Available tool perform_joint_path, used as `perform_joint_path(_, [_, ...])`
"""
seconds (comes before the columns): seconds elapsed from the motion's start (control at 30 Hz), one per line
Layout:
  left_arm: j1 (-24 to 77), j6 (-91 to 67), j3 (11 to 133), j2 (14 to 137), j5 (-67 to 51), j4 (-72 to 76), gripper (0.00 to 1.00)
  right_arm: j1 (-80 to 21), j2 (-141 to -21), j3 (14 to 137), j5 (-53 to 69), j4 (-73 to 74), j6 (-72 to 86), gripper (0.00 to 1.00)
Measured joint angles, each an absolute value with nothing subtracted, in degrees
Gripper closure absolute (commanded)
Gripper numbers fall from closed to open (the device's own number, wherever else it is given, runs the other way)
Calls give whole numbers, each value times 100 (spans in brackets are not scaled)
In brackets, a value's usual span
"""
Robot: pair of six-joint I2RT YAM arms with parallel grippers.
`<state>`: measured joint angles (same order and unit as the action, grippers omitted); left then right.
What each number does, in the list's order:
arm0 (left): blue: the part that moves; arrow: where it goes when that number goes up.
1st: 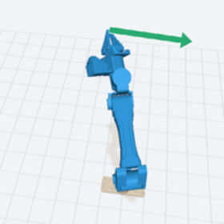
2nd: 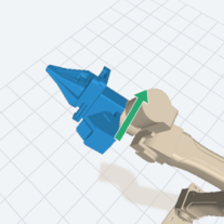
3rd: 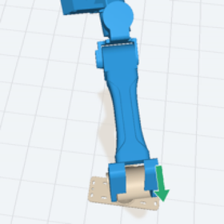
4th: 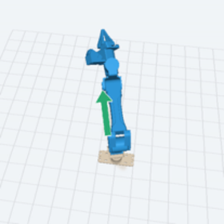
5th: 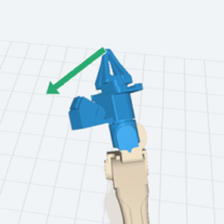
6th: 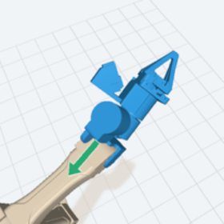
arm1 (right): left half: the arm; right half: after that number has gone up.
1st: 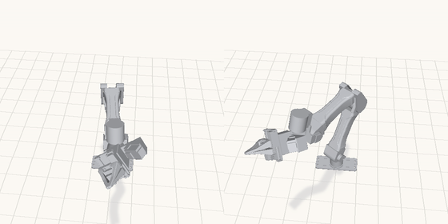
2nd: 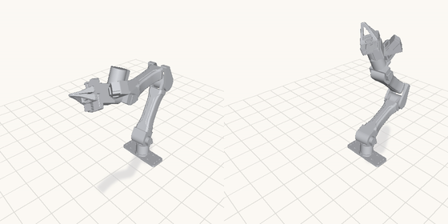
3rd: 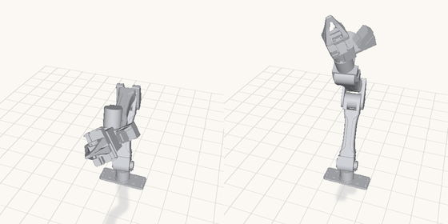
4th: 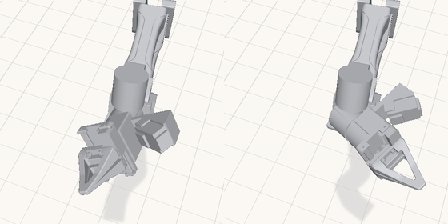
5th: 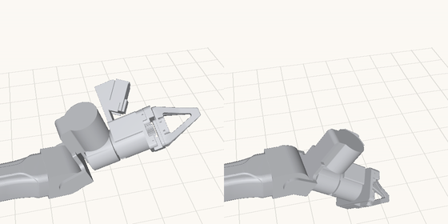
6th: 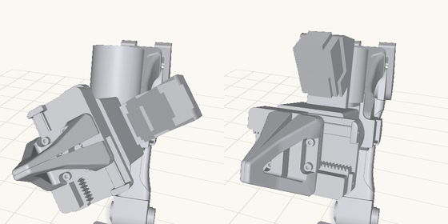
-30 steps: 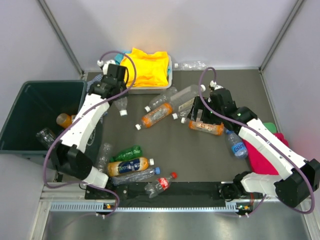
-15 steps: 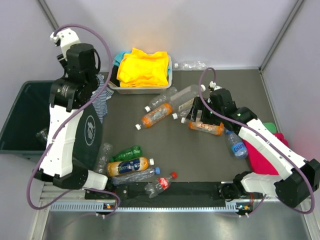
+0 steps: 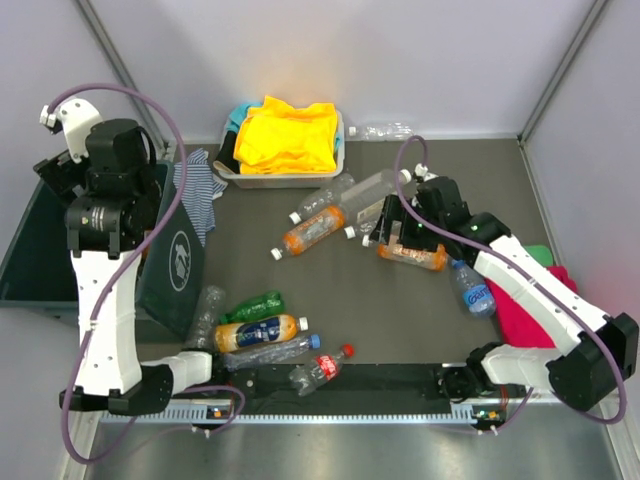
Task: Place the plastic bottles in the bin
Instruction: Place the plastic bottle in the trash bin, then pick up the plastic bottle from the corner of the board.
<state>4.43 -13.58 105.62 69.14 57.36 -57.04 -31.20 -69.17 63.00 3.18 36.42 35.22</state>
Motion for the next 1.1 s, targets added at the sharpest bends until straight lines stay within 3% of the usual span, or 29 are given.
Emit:
perform_joint_path(0.23, [436, -1293, 10770, 6897, 4801, -5747, 1, -3120, -7046, 6300, 403, 3642, 3522, 1])
perform_joint_path(0.43, [427, -1151, 10857, 6838, 2762, -5688, 1, -3120, -7126, 6302, 513, 3636, 3520, 1])
perform_joint_path(0.63, [521, -1433, 9548, 6608, 1216, -5354, 3, -3111, -7142, 6300, 751, 3548, 3498, 1])
perform_joint_path(0.83, [1406, -1645, 8396, 6514, 790, -4984, 3, -3267, -7157, 6230, 1214, 3245, 3214, 1])
perform_joint_path(1.1, [2235, -2200, 7301, 6582, 709, -4842, 4, -4842, -7575, 6222, 1280, 3328, 2335, 1])
